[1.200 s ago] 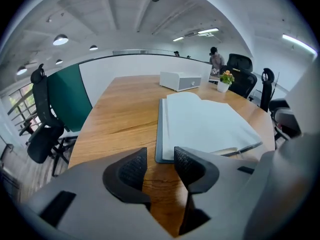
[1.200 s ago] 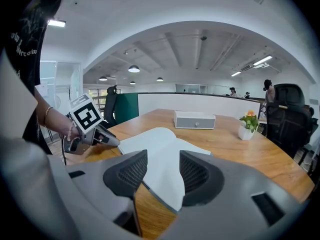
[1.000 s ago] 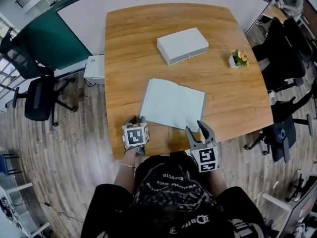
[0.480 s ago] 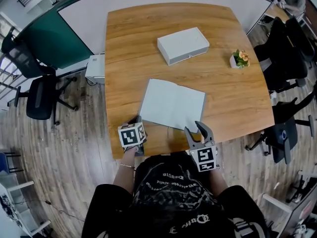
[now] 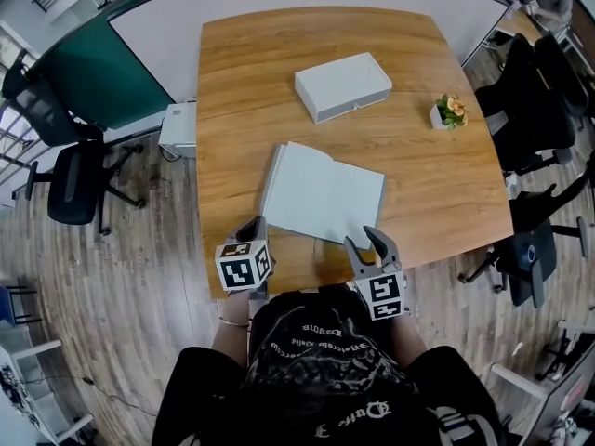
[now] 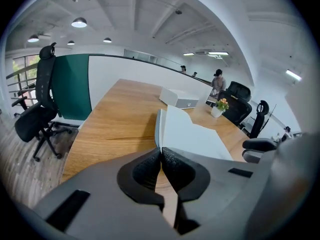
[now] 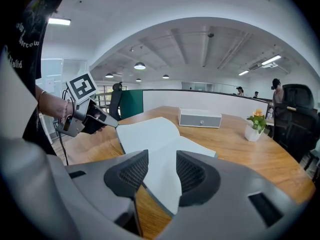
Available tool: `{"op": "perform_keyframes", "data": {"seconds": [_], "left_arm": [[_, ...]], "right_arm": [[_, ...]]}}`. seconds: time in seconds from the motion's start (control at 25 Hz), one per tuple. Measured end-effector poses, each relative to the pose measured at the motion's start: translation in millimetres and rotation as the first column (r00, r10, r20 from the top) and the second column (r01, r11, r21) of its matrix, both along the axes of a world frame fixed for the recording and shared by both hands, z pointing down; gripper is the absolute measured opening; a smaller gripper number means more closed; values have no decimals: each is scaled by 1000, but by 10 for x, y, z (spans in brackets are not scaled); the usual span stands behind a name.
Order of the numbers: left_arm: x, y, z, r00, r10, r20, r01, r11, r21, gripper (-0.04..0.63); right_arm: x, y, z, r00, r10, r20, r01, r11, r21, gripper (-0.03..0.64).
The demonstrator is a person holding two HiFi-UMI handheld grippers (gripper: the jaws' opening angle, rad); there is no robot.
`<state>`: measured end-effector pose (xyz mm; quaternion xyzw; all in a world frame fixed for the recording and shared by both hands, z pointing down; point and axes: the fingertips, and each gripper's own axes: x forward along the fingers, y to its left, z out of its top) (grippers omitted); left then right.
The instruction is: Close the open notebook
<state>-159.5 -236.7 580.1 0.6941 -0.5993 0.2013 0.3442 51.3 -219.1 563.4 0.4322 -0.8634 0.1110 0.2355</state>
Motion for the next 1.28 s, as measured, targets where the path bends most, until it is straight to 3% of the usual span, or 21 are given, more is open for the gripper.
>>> {"op": "perform_keyframes", "data": {"seconds": [0.12,0.44,0.76,1.04,1.28], "left_arm": [[54,15,-117,998,56,18,-56,998,32,28],[266,73,-431,989,143,-40,-137,981,135,28],[461,128,-609,973,227,-51,-213,958,192,28],[672,176,-744,938,342,-52,-321,916,239,28],[849,233,-824,902,428,-57,-400,878,262,28]], "right_arm": [[-20,19,7,999,30,36,-30,999,-17,179],[-40,146,-15,997,72,29,-72,997,-6,178],[-31,327,-51,991,128,26,-129,992,6,176],[-54,502,-68,981,190,31,-190,982,7,175],[16,575,-160,946,310,98,-311,950,-4,175]]}}
